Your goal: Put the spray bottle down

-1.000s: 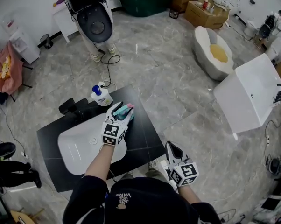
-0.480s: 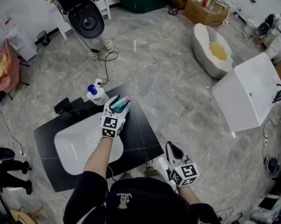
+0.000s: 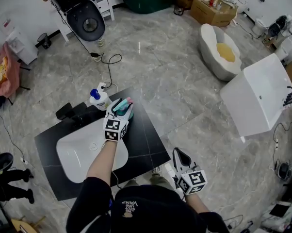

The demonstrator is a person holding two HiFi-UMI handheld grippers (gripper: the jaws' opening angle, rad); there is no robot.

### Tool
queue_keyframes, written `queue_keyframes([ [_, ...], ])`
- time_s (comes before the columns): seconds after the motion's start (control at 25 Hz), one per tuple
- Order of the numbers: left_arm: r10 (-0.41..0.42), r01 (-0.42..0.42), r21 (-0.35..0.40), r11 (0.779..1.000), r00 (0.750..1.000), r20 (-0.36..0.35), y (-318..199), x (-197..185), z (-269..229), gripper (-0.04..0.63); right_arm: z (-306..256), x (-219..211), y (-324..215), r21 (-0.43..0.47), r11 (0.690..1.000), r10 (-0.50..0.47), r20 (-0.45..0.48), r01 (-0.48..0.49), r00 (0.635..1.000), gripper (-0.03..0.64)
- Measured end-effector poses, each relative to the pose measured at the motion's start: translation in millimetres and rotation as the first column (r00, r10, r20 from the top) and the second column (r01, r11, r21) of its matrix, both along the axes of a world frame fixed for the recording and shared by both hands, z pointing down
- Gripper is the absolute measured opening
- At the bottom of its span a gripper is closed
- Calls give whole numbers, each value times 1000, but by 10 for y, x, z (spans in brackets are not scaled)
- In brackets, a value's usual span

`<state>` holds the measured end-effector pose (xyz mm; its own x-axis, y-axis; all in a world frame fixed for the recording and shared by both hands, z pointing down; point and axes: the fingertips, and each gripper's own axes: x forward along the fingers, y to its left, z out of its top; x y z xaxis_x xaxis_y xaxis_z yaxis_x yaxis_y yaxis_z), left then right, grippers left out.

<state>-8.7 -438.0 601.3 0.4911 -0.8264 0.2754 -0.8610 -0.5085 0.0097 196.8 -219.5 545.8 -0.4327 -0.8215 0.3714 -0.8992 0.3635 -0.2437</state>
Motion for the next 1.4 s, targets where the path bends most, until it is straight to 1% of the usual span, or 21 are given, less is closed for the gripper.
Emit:
queue_keyframes([
  [0.24, -12, 12, -24, 1000, 1000, 11, -30, 8, 37, 229, 4, -13, 11, 7, 1000, -5, 4, 5, 1000, 3],
  [0.64, -22, 22, -46, 999, 1000, 11, -48, 24, 27, 229, -5, 52, 60, 13, 1000, -11, 6, 11, 1000, 2],
  [0.8, -27, 28, -71, 997, 1000, 5, -31, -8, 99, 275, 11, 57, 79, 10, 1000, -5, 5, 5, 1000, 2],
  [0.92, -30, 30, -81, 996, 1000, 1, -13, -10, 104, 296, 11, 81, 95, 11, 1000, -5, 4, 5, 1000, 2],
  [1.28, -37, 36, -93, 995, 999, -5, 31, -38, 44, 308, -57, 94, 114, 17, 1000, 2, 9, -2, 1000, 3],
  [1.4, -36, 36, -89, 995, 999, -2, 84, -60, -7, 308, -34, 100, 139, 24, 1000, -10, 18, 10, 1000, 2],
])
